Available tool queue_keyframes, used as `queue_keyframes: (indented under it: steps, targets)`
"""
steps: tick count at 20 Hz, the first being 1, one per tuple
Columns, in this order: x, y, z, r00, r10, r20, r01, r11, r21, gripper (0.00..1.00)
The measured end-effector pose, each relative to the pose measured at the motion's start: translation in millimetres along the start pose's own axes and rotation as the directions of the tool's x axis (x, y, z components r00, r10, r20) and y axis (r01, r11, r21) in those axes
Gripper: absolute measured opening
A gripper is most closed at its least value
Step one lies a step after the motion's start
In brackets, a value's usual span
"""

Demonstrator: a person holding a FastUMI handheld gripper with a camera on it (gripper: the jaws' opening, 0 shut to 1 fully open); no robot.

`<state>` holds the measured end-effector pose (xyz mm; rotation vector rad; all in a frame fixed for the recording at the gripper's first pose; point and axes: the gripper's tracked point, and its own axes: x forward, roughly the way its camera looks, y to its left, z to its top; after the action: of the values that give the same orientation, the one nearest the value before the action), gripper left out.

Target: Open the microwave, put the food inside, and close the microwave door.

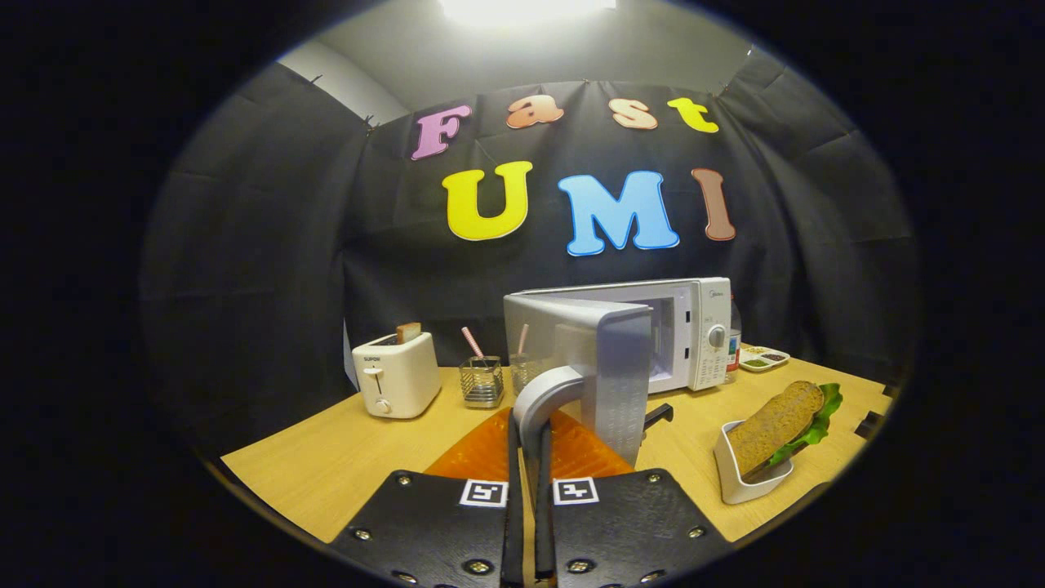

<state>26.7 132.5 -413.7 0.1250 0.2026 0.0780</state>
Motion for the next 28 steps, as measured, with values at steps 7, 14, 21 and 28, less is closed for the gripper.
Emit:
queue_keyframes:
  steps: [7,14,21,28]
  targets:
    - [0.3,46.4,-4.7,0.994,-0.109,0.025,0.107,0.992,0.059,0.06]
    - [-26.3,111.2,-31.6,1.000,0.025,0.000,-0.025,0.999,0.024,0.09]
    - [-71.0,95.0,-12.9,0.965,0.260,0.037,-0.258,0.965,-0.051,0.42]
    - [-93.5,-84.8,16.1,0.995,-0.017,0.100,0.023,0.998,-0.060,0.82]
